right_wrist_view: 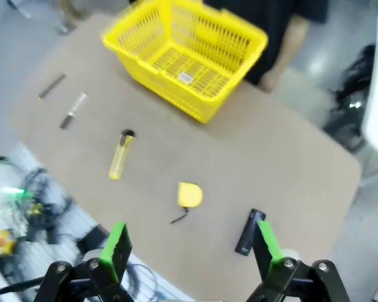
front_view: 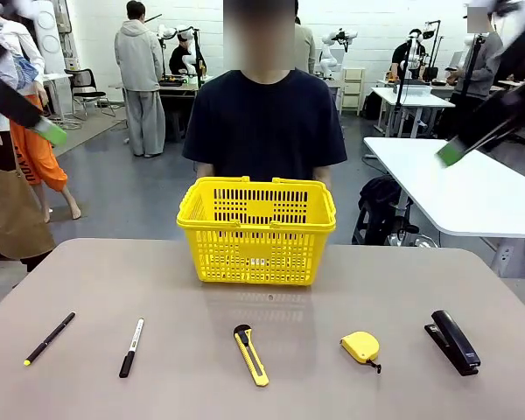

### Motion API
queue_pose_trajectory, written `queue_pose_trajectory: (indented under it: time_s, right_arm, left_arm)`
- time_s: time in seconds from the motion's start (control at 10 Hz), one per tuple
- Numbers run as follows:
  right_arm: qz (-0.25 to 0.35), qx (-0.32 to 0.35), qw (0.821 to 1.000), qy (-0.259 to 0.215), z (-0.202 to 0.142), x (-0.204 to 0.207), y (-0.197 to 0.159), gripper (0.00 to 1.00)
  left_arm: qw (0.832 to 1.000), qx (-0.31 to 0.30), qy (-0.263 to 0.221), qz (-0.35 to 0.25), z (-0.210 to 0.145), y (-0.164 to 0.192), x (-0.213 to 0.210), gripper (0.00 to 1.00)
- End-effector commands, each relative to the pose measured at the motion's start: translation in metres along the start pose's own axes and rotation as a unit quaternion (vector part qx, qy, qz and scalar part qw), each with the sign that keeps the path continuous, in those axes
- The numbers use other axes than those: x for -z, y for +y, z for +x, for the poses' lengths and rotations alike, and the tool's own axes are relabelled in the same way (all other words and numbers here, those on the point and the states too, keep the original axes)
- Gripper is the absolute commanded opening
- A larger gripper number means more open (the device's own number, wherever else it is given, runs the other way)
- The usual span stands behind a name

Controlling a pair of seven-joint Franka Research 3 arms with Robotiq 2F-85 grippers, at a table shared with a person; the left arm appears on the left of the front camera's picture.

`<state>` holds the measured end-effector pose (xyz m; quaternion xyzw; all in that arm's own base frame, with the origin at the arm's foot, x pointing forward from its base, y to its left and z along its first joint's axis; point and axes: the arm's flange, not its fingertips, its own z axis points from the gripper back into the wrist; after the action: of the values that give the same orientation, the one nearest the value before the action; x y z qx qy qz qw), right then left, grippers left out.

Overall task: Place the items the person wants into the basket.
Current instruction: Pick up the item the person points to and place it in the Market Basket.

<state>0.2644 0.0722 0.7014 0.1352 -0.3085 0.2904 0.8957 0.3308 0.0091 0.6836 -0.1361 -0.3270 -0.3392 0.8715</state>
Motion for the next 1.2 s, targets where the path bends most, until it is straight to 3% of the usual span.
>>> queue_pose_trajectory:
  time_s: [0.0,0.3,0.6,0.9,1.1]
  right_arm:
    - [0.08,0.024,0.996,-0.02,-0.008,-0.057,-0.029,1.0]
    - [0.16,0.028,0.985,-0.062,-0.051,-0.123,-0.094,1.0]
    - [0.187,-0.022,0.977,-0.098,-0.115,-0.134,-0.154,1.0]
    - [0.204,-0.049,0.965,-0.156,-0.162,-0.138,-0.184,1.0]
    - [0.202,-0.06,0.964,-0.163,-0.179,-0.146,-0.185,1.0]
  left_arm:
    - [0.998,-0.021,0.003,-0.064,-0.006,0.04,-0.054,1.0]
    - [0.989,-0.057,-0.079,-0.111,-0.063,0.1,-0.118,1.0]
    - [0.976,-0.054,-0.171,-0.124,-0.129,0.136,-0.152,1.0]
    - [0.971,-0.025,-0.204,-0.12,-0.175,0.148,-0.165,1.0]
    - [0.971,-0.022,-0.21,-0.116,-0.187,0.148,-0.169,1.0]
